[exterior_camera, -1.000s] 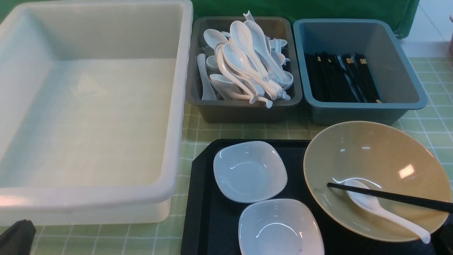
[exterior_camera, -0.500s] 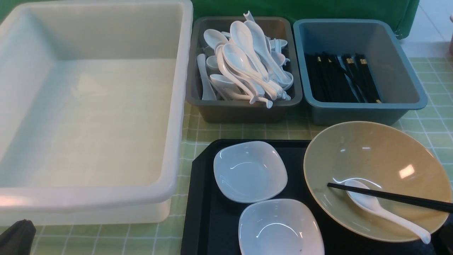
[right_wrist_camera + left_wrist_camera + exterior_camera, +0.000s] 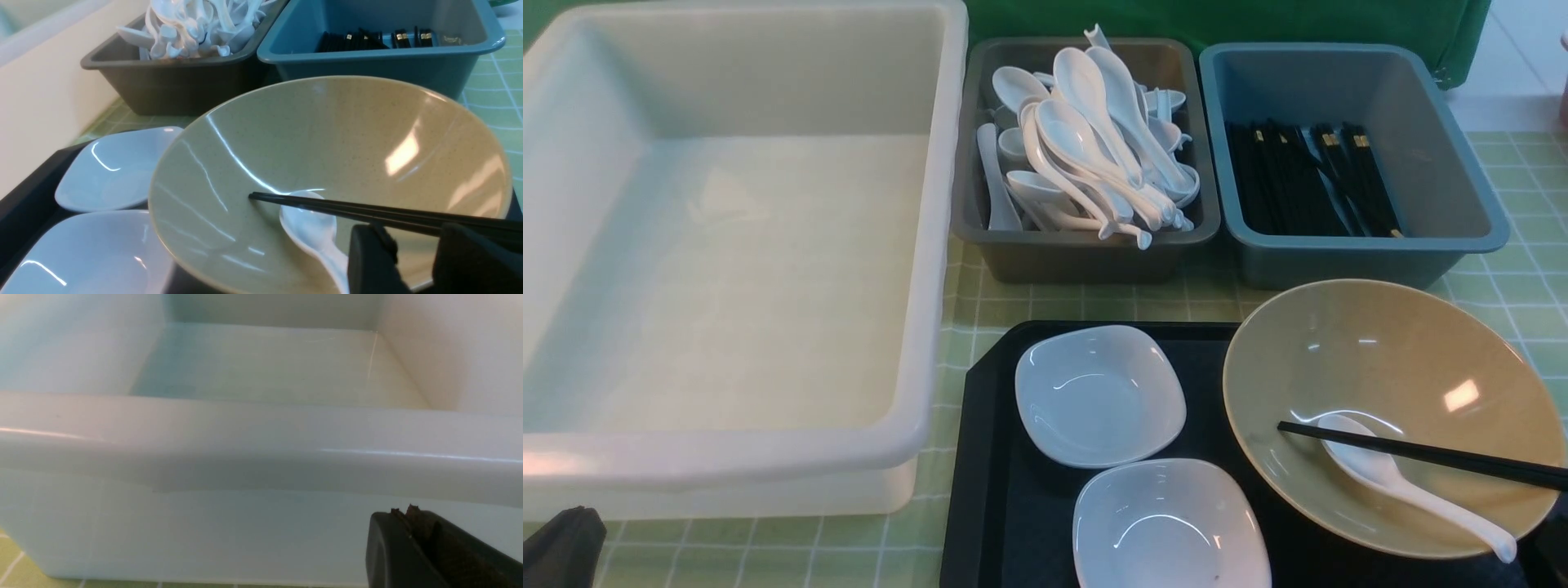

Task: On green table put chopsticks spoon bowls plates into blue grey white boxes.
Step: 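Grasp the chopsticks with the right gripper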

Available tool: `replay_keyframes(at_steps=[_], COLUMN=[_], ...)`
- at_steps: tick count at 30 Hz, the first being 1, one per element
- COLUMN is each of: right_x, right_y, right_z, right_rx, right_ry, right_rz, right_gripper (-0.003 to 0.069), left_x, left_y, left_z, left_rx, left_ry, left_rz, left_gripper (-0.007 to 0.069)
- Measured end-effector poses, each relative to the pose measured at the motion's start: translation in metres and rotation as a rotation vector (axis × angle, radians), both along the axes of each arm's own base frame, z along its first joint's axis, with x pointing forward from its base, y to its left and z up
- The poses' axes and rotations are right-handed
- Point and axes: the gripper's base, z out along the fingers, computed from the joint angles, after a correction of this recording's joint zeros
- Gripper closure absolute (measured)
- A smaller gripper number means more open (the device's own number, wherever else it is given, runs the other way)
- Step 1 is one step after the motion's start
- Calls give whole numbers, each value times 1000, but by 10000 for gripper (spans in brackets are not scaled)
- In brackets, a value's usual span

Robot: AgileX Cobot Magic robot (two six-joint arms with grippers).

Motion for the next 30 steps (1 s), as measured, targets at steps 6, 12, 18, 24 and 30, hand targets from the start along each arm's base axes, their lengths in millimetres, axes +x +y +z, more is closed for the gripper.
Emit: replay_keyframes(at_steps=[6, 12, 18, 24, 30], right_x=[0, 2, 4, 3, 2], right_y=[0, -4, -13, -28, -33], right_z=[0, 3, 14, 31, 36], right_rx=[-17, -20, -13, 83, 125], right_ry=[-10, -48, -170, -352, -410], right_rz=[-1, -36, -145, -317, -369], right_gripper=[423, 423, 423, 423, 423], left_x=[0, 0, 0, 2, 3], left_y=[0, 0, 0, 1, 1], left_z=[0, 0, 1, 13, 18], left_rx=[0, 0, 0, -21, -22], left_ry=[0, 0, -11, -148, -199], left_rz=[0, 0, 1, 9, 13], left_gripper=[626, 626, 626, 626, 626])
